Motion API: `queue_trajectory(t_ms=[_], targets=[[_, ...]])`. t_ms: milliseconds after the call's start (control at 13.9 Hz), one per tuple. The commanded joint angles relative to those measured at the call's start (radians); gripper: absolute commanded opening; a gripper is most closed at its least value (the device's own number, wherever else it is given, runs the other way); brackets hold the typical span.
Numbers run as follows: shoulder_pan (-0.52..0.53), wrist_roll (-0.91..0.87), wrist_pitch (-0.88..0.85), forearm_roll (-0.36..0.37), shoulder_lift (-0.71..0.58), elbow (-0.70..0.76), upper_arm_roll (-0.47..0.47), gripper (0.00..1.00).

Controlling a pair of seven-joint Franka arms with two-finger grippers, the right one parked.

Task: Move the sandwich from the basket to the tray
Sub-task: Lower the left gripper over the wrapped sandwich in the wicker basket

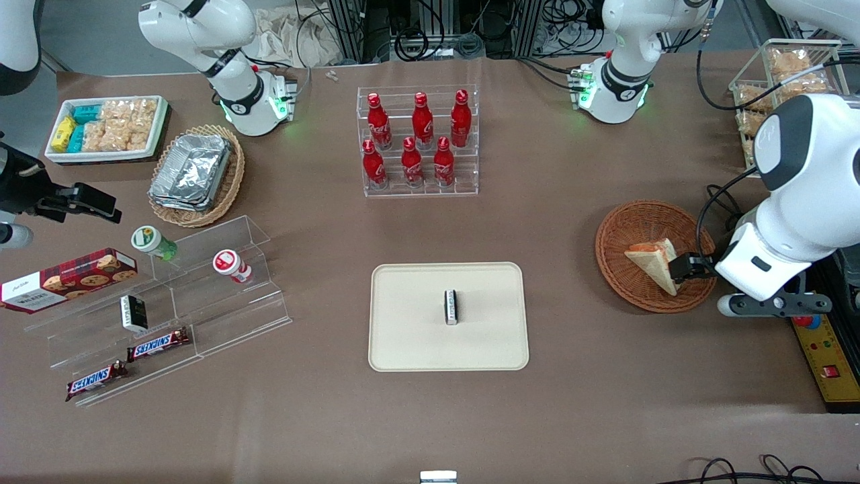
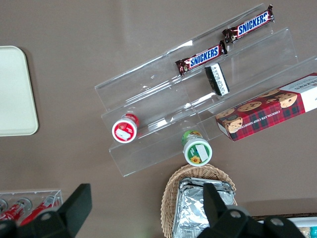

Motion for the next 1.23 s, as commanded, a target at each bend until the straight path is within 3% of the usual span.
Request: queue_trajectory(t_ms=[0,360,649,1153], targets=[[0.002,-0.014,-0.018,0.008,0.012,0.015,0.001,1.00],[-0.008,-0.064,-0.022,0.057,0.027,0.009,-0.004,1.00],[-0.025,-0.393,-0.037,0.050,0.055,-0.021,-0.007,1.00],[0.041,-0.579,0.056,0.000,0.000,-0.270,0.004,1.00]])
